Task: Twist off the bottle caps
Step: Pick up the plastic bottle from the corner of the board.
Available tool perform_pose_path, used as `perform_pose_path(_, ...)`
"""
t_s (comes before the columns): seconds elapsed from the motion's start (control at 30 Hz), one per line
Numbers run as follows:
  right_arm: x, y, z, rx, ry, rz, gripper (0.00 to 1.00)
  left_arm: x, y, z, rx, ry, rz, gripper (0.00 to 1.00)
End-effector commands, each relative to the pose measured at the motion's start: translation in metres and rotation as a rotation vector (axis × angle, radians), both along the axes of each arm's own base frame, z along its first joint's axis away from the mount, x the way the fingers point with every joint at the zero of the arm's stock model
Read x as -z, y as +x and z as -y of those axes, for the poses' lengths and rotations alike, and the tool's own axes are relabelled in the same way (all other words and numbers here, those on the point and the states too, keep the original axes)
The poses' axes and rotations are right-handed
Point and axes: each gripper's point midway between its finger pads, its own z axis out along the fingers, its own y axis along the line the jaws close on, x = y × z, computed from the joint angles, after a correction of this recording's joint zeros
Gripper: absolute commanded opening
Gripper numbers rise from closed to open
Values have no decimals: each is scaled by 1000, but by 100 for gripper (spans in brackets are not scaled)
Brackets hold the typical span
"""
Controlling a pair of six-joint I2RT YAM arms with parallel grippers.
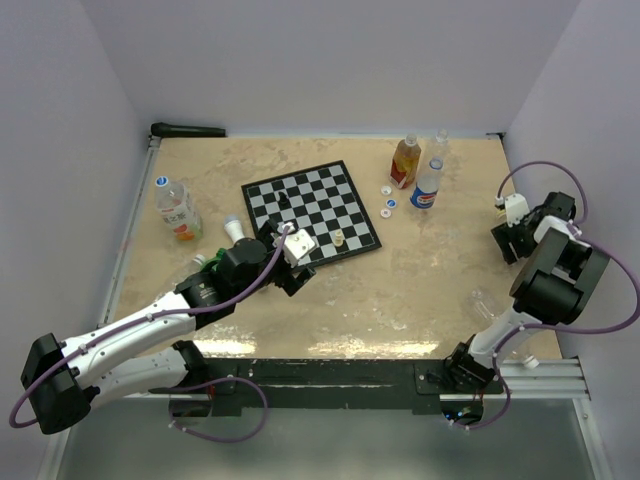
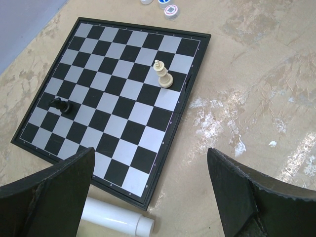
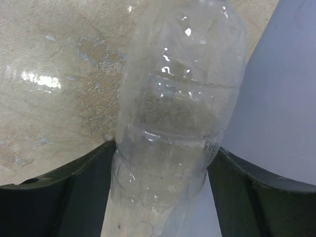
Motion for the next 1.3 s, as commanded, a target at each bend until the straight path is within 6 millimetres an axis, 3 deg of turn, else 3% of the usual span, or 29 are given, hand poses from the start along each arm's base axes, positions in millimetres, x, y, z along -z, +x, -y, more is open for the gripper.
perform_pose_path(0.0, 0, 7, 1, 12, -17, 17, 69, -6, 4, -2, -12, -6, 27, 100)
perform_pose_path(0.27, 6, 2, -7, 1, 20, -12, 28, -8, 4, -2, -13, -11, 31, 100)
perform_pose_path(0.37, -5, 0, -12, -14, 27, 5, 16, -7, 4, -2, -13, -9, 30, 100)
perform_pose_path(0.53, -41, -5, -23, -59, 21, 61, 0, -8, 4, -2, -13, -12, 32, 100)
perform_pose_path(1.07, -181, -54, -85, -218, -29, 287, 0, -10, 3, -1, -7, -19, 31, 100)
perform_pose_path(1.27, -197, -77, -123, -370, 25, 286, 0, -12, 3, -2, -9, -20, 35, 100)
